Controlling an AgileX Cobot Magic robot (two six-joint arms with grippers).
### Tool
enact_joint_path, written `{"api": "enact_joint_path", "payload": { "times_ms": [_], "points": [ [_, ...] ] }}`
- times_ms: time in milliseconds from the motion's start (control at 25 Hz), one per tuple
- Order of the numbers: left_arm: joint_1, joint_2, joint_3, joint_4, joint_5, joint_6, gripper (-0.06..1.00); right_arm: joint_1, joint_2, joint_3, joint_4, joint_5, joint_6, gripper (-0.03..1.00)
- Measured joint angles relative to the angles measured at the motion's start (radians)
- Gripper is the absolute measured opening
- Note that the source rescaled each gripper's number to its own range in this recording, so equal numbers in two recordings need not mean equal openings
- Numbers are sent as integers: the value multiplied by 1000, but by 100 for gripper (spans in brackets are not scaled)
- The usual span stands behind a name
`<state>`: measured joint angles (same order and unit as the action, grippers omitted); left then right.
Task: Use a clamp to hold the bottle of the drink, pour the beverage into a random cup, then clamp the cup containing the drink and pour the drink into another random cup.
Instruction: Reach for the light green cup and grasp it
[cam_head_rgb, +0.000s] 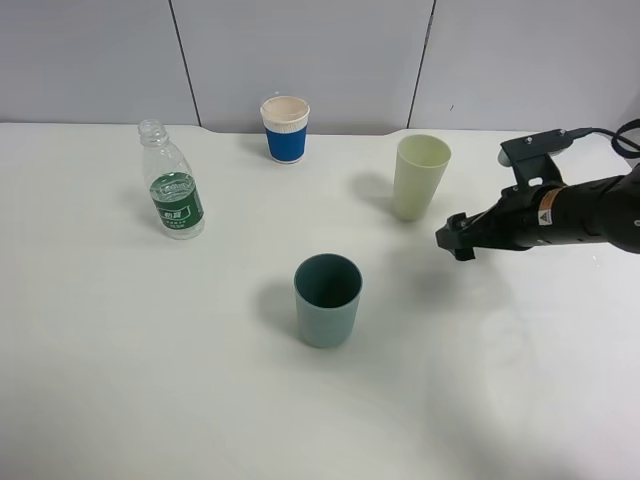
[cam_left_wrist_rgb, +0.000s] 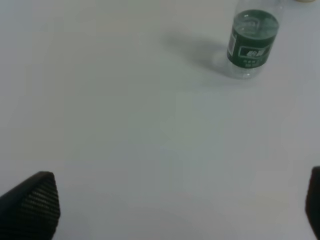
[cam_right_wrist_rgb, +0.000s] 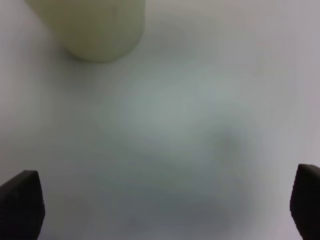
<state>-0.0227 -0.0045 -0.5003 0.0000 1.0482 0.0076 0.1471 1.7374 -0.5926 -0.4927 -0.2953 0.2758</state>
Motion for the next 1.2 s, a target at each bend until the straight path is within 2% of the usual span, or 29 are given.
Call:
{"api": "enact_joint_path", "payload": {
  "times_ms": [120, 280, 440, 840, 1200],
  "points": [
    [0, 0, 0, 0, 0, 0, 100, 0, 25, 0, 26, -86, -93, 100],
    [0, 0, 0, 0, 0, 0, 100, 0, 69, -1, 159, -195, -245, 100],
    [0, 0, 0, 0, 0, 0, 100, 0, 120, -1, 268, -315, -342, 100],
    [0, 0, 0, 0, 0, 0, 100, 0, 253, -2, 288, -617, -361, 100],
    [0, 0, 0, 0, 0, 0, 100, 0, 263, -2, 242, -764, -367, 100]
  ]
}}
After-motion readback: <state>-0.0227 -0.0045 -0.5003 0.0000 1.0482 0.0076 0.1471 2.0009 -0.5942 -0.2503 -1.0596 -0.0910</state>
